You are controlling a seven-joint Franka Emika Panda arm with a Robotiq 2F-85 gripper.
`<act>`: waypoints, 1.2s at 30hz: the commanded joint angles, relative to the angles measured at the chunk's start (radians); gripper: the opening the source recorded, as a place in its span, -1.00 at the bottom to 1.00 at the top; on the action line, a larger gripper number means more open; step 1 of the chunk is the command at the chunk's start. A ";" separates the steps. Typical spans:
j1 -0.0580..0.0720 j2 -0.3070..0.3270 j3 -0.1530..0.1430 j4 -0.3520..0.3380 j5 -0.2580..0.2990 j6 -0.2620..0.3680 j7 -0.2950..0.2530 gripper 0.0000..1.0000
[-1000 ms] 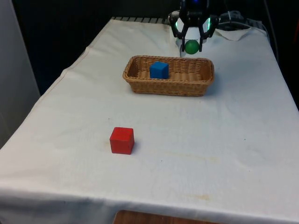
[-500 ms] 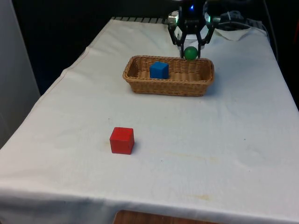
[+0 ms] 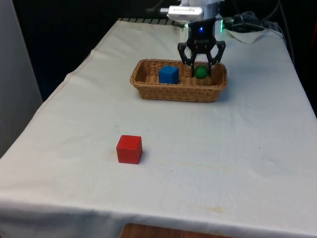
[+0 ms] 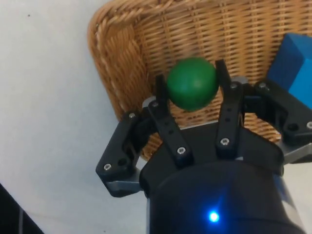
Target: Place all non-red objects into the basket.
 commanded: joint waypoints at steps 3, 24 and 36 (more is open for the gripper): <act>0.000 0.020 0.003 0.001 0.014 0.014 -0.007 -1.00; -0.007 0.088 0.027 0.016 0.090 0.047 -0.052 1.00; 0.004 0.038 -0.005 0.021 0.034 0.001 -0.017 1.00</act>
